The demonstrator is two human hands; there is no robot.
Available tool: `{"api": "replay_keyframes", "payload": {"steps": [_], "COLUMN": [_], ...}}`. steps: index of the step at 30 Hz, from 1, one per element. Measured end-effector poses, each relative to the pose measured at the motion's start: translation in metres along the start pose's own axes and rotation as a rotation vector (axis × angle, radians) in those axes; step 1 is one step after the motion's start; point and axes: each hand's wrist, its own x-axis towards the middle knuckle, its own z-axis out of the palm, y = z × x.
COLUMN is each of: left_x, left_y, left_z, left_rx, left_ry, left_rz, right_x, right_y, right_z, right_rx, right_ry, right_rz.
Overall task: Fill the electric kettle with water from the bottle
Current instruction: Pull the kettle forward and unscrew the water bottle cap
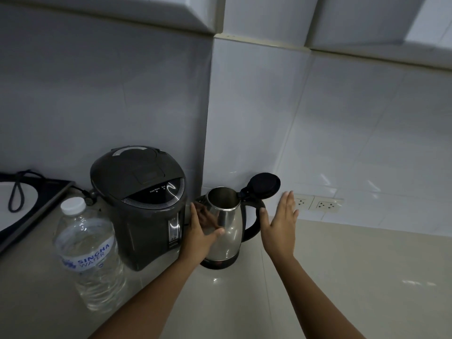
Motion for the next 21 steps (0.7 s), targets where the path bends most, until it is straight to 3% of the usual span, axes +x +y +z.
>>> {"api": "replay_keyframes", "payload": {"steps": [7,12,21], "left_x": [0.007,0.013,0.010], "left_y": [-0.001,-0.006,0.003], "left_z": [-0.006,-0.008,-0.009], "left_rx": [-0.019,-0.072,-0.103], "left_ry": [-0.058,-0.113,-0.064], "left_rz": [-0.031,-0.055,0.068], "right_x": [0.012,0.007,-0.004], "right_y": [0.012,0.009,-0.004], "right_z": [0.016,0.021,0.004], "right_rx": [0.098,0.283,0.293], "right_ry": [-0.368,-0.349,-0.278], "right_rz": [0.113,0.084,0.088]}}
